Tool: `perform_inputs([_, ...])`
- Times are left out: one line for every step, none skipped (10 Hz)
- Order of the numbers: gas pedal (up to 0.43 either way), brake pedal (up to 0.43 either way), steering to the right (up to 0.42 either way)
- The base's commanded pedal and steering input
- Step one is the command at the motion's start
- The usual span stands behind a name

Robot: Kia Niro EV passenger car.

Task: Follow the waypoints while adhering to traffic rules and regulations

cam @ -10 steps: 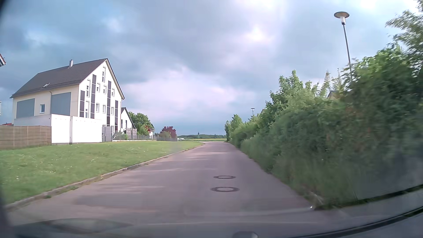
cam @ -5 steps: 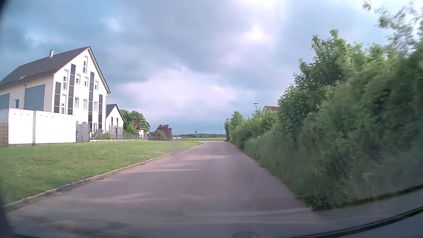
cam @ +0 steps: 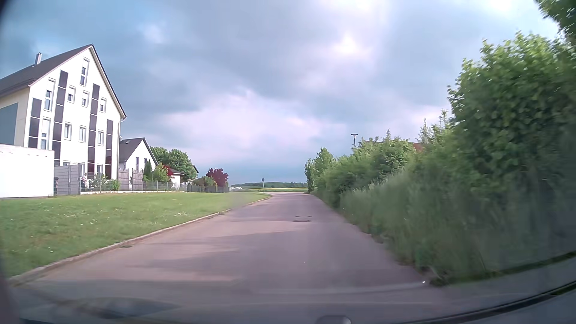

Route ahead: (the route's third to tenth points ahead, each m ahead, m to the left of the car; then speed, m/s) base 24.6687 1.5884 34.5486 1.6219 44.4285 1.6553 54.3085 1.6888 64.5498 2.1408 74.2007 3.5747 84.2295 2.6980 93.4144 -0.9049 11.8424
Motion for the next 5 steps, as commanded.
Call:
perform_inputs([0.15,0.0,0.0])
perform_inputs([0.138,0.0,0.0])
perform_inputs([0.138,0.0,0.0])
perform_inputs([0.138,0.0,0.0])
perform_inputs([0.138,0.0,0.0])
